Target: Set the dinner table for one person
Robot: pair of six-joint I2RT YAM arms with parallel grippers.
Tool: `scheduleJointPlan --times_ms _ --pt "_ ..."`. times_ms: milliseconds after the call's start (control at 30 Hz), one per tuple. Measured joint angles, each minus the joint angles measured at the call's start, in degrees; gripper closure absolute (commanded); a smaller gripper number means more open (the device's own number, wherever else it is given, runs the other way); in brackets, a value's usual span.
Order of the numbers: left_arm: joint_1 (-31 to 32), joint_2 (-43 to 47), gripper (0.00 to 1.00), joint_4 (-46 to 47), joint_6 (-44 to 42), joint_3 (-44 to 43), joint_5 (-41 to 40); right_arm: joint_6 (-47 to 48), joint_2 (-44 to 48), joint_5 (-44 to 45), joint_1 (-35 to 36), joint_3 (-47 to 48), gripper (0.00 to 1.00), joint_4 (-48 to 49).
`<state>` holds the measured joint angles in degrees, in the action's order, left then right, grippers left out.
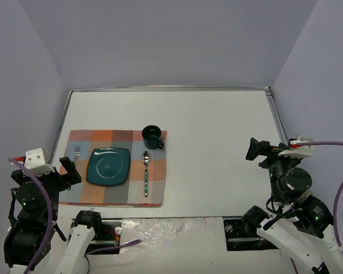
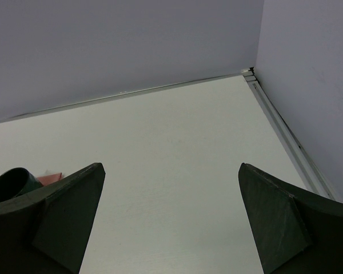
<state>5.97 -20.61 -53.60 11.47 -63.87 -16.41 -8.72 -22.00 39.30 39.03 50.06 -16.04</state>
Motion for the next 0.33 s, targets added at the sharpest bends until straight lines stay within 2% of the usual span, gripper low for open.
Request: scheduleJointPlan --times_ms 333 --pt "0.5 1.6 0.03 1.5 1.2 4.5 -1.3 0.2 0.0 0.4 0.0 -0.9 0.01 -0.1"
